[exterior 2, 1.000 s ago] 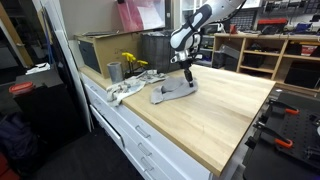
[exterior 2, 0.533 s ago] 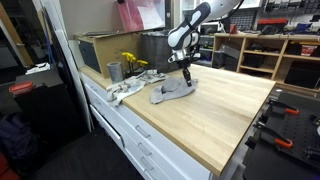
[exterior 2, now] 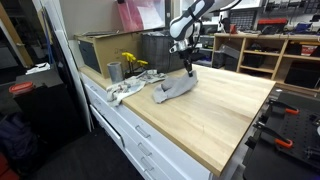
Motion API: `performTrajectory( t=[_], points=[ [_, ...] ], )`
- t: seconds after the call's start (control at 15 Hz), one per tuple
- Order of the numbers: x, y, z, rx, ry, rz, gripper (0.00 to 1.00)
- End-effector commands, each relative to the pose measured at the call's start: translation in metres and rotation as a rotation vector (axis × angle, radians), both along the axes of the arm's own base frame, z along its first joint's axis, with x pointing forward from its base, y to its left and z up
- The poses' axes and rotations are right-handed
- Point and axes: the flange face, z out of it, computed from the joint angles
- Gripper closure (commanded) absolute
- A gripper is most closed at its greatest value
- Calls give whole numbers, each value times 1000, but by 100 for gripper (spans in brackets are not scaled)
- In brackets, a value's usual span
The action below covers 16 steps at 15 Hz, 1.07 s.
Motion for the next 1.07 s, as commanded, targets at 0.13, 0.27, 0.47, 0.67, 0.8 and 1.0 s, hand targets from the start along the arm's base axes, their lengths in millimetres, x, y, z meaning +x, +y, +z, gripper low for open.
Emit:
performTrajectory(
  t=[0.13, 0.27, 0.47, 0.67, 0.8, 1.0],
  points=[
    [-10, -17, 32, 8, -5, 0, 99],
    [-11, -18, 43, 28, -20, 11, 99],
    [-19, -16, 66, 46, -59, 56, 99],
    [-34, -8, 85, 55, -64, 65, 99],
    [-45, 8, 91, 68, -67, 39, 99],
    [-62, 53, 92, 108, -71, -18, 99]
  ],
)
